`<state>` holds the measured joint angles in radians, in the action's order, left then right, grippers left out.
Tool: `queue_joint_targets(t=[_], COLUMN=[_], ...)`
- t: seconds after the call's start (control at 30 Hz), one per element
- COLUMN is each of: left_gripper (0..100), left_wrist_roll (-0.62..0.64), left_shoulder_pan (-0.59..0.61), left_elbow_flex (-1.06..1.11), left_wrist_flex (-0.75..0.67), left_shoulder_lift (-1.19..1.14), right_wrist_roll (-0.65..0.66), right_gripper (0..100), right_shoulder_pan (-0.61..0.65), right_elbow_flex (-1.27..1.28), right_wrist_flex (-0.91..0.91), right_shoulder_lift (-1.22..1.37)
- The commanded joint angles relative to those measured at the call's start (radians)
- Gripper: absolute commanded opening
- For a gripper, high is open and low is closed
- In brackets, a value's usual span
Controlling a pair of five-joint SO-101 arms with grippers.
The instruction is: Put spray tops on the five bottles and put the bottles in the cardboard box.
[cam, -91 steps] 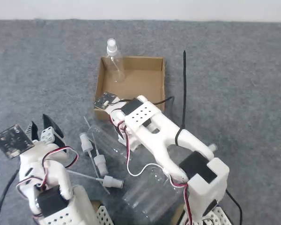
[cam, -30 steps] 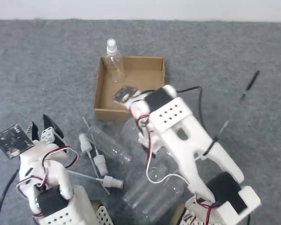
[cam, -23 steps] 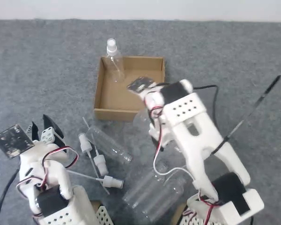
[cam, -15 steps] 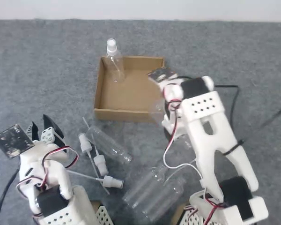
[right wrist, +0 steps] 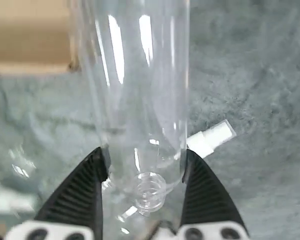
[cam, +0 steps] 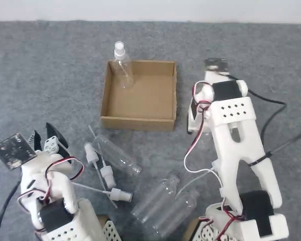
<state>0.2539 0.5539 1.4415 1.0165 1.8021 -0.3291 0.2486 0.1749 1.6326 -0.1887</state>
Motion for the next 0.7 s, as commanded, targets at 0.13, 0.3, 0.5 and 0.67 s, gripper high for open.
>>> queue_joint_targets(t=[0.13, 0.3, 0.5, 0.67], left_gripper=[12, 12, 12, 12], left_wrist_roll=[0.005, 0.005, 0.005, 0.005], left_shoulder_pan=[0.003, 0.003, 0.003, 0.003], left_elbow_flex=[-0.007, -0.007, -0.007, -0.007], left_wrist_flex=[-0.029, -0.029, -0.029, -0.029], left_shoulder_lift=[0.012, 0.012, 0.012, 0.012], right_wrist_roll=[-0.236, -0.384, -0.534, -0.626], right_gripper=[0.9, 0.9, 0.9, 0.9], right_shoulder_pan=[-0.050, -0.099, -0.140, -0.145], right_elbow_flex=[-0.061, -0.061, -0.037, 0.095], right_wrist_flex=[-0.035, -0.039, -0.050, -0.180], right_shoulder_lift=[-0.050, -0.048, -0.048, -0.048])
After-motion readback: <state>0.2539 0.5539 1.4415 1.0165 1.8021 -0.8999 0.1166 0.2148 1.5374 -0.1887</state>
